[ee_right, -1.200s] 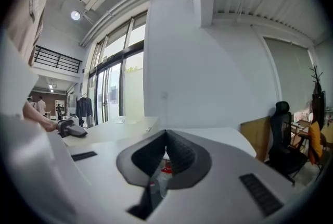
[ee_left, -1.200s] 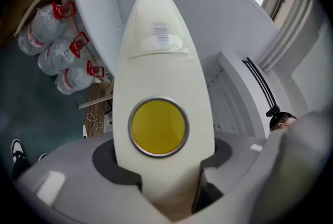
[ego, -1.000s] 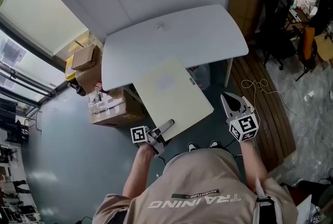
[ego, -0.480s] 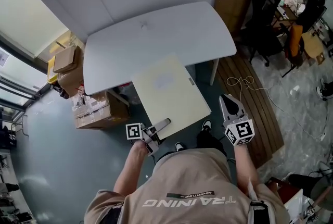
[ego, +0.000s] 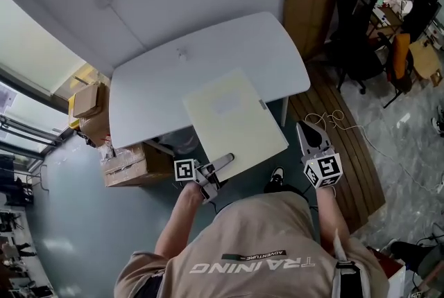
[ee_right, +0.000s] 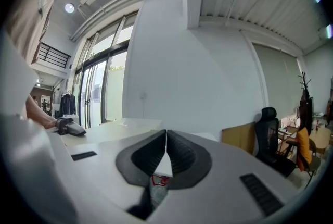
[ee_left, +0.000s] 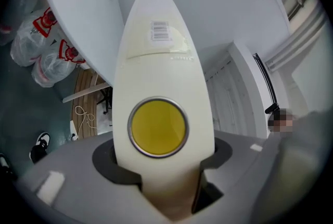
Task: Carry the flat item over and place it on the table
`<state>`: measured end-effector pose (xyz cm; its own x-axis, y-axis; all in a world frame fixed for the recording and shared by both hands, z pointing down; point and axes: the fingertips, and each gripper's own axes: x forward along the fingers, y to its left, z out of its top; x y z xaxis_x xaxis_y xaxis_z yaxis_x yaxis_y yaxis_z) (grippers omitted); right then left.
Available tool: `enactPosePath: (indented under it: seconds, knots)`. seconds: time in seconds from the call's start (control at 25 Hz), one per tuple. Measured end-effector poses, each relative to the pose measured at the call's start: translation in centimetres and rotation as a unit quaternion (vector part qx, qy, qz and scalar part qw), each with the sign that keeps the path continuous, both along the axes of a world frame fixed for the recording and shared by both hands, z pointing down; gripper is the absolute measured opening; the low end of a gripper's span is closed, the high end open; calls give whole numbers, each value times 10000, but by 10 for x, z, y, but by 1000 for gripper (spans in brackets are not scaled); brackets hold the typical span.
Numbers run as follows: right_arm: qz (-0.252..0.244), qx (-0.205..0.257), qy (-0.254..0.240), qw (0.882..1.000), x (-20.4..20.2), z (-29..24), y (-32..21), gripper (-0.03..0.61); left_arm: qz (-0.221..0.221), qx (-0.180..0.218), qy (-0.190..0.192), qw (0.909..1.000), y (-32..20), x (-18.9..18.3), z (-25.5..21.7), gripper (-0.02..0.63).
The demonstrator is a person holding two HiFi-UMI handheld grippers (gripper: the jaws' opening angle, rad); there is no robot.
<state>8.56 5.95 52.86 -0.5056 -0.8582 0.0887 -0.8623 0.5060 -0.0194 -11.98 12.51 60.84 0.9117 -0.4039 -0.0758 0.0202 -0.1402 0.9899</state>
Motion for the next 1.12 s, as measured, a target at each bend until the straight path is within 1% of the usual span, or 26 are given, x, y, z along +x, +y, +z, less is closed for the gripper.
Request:
enactPosePath:
  seconds: [0.12,0.28,0.4,0.64,0.76,0.88,0.96,1.12]
  knots:
    - [-21,-28,-60,10000,27,1,-27,8,-24,79,-48,10000,-32,27,-6,290]
    - [-2,-57,19,10000,61,5,-61,6,-10,104,-31,9999,-64,57,-7,290]
    - [9,-59,6,10000,77,6,-79,6,33,-29,-40,10000,-76,73,2,290]
    - [23,-182,-183,9997,92,13,-112,6,95,-256,32,9996,-99,102,6,290]
    - [-4,-249,-159,9996,87,20,-132,6,130,-316,-62,9994,-115,97,14,290]
    - [-76,-323,-71,9994,76,25,-158,6,163,-355,70,9992,-141,85,13,290]
    - [-31,-360,-44,9993,72,24,-177,6,180,-370,100,9991,-159,76,17,290]
    - [57,-394,34,9992,60,19,-221,8,239,-432,-135,9987,-206,55,27,290]
